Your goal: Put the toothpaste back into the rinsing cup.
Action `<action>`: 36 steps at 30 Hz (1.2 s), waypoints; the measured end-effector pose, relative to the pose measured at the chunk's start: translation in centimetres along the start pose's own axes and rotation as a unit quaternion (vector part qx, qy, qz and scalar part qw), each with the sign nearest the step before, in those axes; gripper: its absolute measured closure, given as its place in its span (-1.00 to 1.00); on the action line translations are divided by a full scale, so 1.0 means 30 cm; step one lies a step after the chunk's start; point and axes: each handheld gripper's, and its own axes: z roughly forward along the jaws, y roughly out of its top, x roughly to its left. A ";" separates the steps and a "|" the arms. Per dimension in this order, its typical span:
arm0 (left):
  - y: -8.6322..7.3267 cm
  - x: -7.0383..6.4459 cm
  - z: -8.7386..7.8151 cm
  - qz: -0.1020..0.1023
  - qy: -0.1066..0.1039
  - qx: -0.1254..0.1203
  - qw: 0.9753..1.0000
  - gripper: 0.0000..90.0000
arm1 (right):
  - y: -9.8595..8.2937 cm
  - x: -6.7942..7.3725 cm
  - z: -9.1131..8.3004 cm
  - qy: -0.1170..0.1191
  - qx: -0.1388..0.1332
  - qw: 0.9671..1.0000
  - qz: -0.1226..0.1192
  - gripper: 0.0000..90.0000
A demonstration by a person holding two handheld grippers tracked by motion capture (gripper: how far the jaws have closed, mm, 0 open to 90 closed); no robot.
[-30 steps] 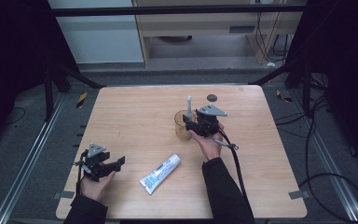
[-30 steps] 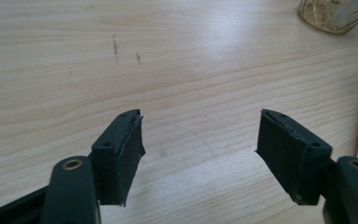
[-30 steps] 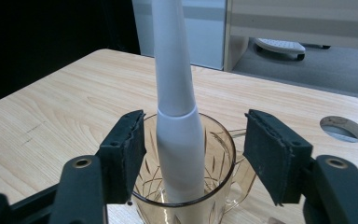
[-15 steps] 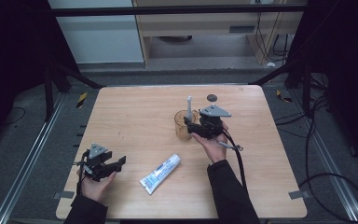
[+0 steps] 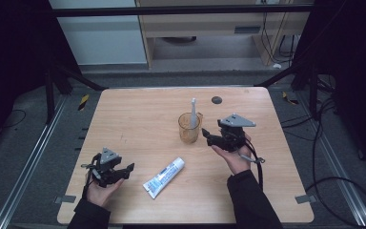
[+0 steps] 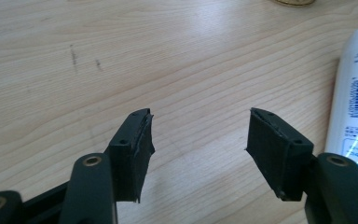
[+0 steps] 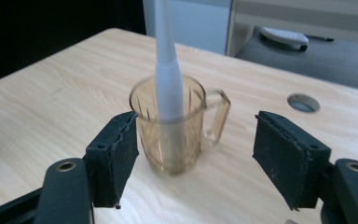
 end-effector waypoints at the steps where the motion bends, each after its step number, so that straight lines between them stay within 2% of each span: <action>1: -0.001 -0.004 0.003 -0.004 -0.009 0.000 1.000 -0.06 | -0.010 -0.008 -0.013 0.000 0.004 1.000 0.000 -0.32; 7: -0.001 -0.032 0.016 0.003 -0.013 0.019 1.000 0.00 | -0.080 -0.049 -0.088 -0.005 0.025 1.000 -0.002 -0.32; 9: 0.002 -0.038 0.020 0.002 -0.029 0.025 0.999 0.08 | -0.106 -0.064 -0.111 -0.008 0.029 1.000 -0.001 -0.32; 11: 0.004 -0.044 0.027 0.004 -0.041 0.032 0.999 0.08 | -0.128 -0.077 -0.131 -0.013 0.034 0.999 -0.001 -0.32; 12: 0.006 -0.043 0.034 -0.001 -0.060 0.041 0.997 0.08 | -0.144 -0.086 -0.145 -0.015 0.037 0.999 0.003 -0.31; 13: 0.005 -0.044 0.037 0.000 -0.067 0.043 0.997 0.11 | -0.160 -0.095 -0.159 -0.018 0.041 0.999 0.004 -0.31; 18: 0.003 -0.071 0.051 0.017 -0.078 0.052 0.995 0.40 | -0.223 -0.133 -0.205 -0.029 0.053 0.998 0.011 -0.30; 22: -0.001 -0.103 0.070 0.033 -0.074 0.065 0.995 0.57 | -0.279 -0.155 -0.248 -0.038 0.055 0.998 0.019 -0.29; 24: -0.002 -0.121 0.081 0.043 -0.078 0.077 0.993 0.64 | -0.306 -0.158 -0.258 -0.038 0.063 0.997 0.022 -0.28; 28: -0.007 -0.141 0.094 0.046 -0.092 0.089 0.991 0.79 | -0.351 -0.159 -0.252 -0.041 0.083 0.995 0.022 -0.27; 29: -0.008 -0.144 0.098 0.049 -0.094 0.092 0.990 0.82 | -0.354 -0.158 -0.249 -0.040 0.087 0.995 0.027 -0.27; 32: -0.009 -0.154 0.101 0.058 -0.096 0.098 0.989 0.91 | -0.356 -0.155 -0.238 -0.044 0.090 0.995 0.015 -0.26; 36: -0.010 -0.162 0.095 0.066 -0.108 0.103 0.987 0.97 | -0.355 -0.160 -0.246 -0.047 0.088 0.995 0.023 -0.26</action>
